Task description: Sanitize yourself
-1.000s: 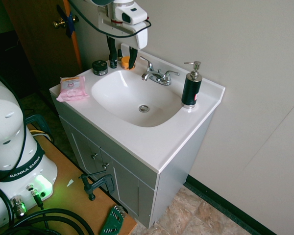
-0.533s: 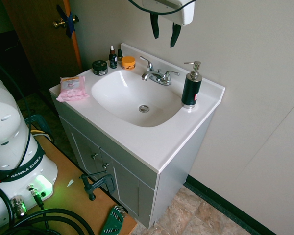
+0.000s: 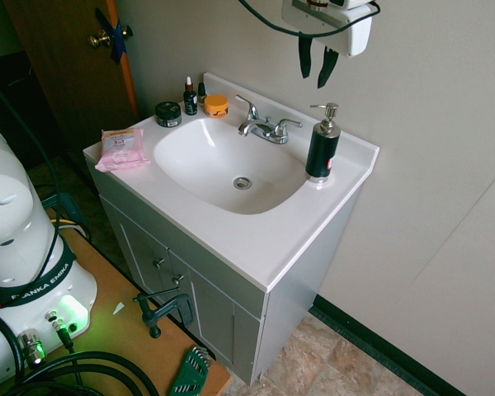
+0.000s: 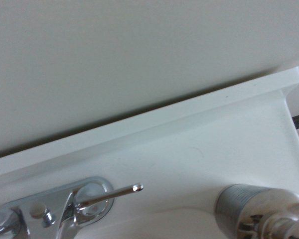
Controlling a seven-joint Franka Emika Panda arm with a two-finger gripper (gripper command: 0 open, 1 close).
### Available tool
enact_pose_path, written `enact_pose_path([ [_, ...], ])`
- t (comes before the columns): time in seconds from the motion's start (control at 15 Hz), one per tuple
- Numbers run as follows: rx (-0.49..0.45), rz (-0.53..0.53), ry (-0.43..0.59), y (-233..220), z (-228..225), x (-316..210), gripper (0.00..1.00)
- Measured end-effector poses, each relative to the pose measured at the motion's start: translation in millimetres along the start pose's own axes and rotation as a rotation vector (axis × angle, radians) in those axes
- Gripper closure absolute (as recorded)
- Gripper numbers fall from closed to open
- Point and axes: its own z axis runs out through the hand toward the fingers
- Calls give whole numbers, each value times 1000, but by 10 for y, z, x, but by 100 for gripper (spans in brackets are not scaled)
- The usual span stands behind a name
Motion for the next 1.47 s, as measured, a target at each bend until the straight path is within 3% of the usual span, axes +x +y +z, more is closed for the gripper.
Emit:
enact_pose_path([
  [0.47, -13, 43, -2, 220, 85, 324, 100],
  [1.47, -3, 78, -38, 391, 284, 327, 100],
])
